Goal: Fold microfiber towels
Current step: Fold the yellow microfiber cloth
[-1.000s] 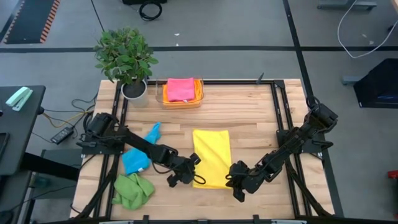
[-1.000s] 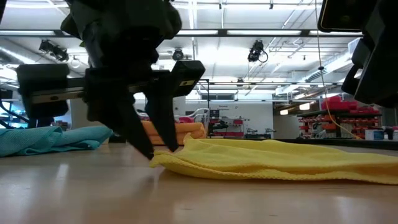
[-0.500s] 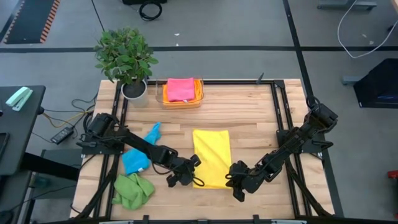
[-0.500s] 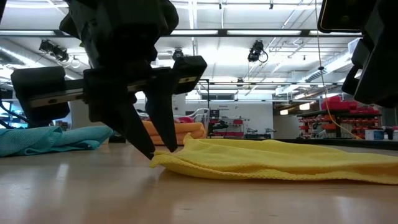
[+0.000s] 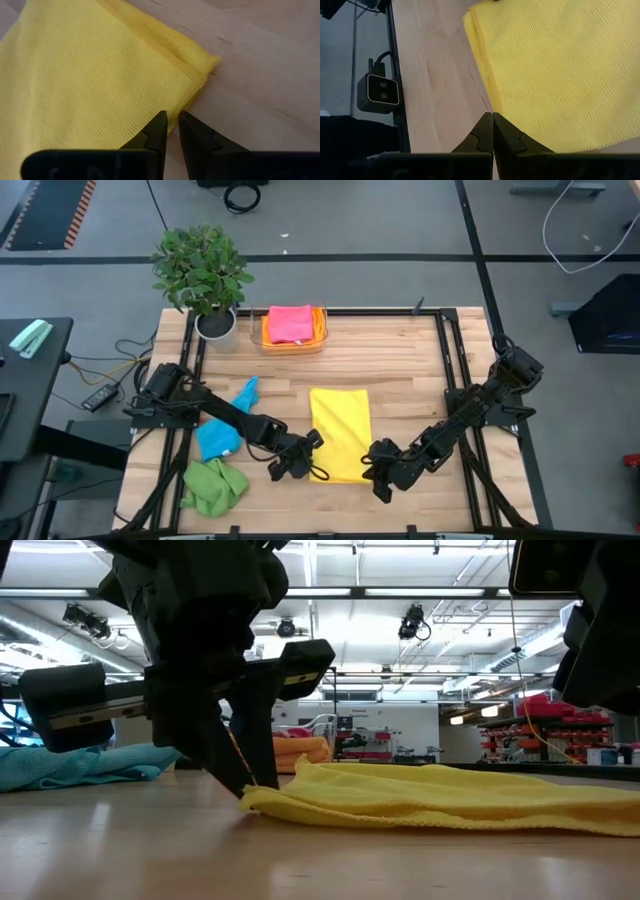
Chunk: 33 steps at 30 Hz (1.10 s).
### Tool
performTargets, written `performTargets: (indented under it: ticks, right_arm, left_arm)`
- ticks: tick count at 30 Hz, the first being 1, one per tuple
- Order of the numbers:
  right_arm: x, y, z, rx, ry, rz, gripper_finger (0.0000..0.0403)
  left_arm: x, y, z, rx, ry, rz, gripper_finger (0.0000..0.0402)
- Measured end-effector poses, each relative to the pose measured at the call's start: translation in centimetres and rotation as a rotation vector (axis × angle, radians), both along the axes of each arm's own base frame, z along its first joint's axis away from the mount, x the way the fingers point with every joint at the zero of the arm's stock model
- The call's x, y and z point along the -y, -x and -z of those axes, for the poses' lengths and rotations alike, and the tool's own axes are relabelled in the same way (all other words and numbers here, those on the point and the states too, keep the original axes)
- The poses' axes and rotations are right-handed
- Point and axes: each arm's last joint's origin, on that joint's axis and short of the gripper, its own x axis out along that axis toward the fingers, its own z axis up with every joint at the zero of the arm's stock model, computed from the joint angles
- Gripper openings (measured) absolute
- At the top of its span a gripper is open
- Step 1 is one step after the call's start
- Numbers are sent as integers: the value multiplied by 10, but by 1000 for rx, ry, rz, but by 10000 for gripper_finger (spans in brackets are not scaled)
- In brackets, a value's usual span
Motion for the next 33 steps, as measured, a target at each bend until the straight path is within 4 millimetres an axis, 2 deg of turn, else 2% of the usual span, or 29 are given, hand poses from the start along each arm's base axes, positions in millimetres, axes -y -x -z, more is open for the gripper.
performTargets:
  ticks: [8,15,19,26,33]
  right_arm:
    - [0,0,0,-2,-10,14,5]
    - [1,0,0,8,0,31,5]
    - [1,0,0,7,-2,32,5]
    - [1,0,0,8,5,25,5]
    - [1,1,4,-21,51,-47,5]
  left_arm:
    - [0,0,-1,2,0,-1,24]
    - [-1,2,-20,38,48,-40,7]
    - [2,3,-23,26,99,-74,7]
    - [26,14,-21,-17,152,-40,4]
    - [22,12,-21,-37,201,-126,33]
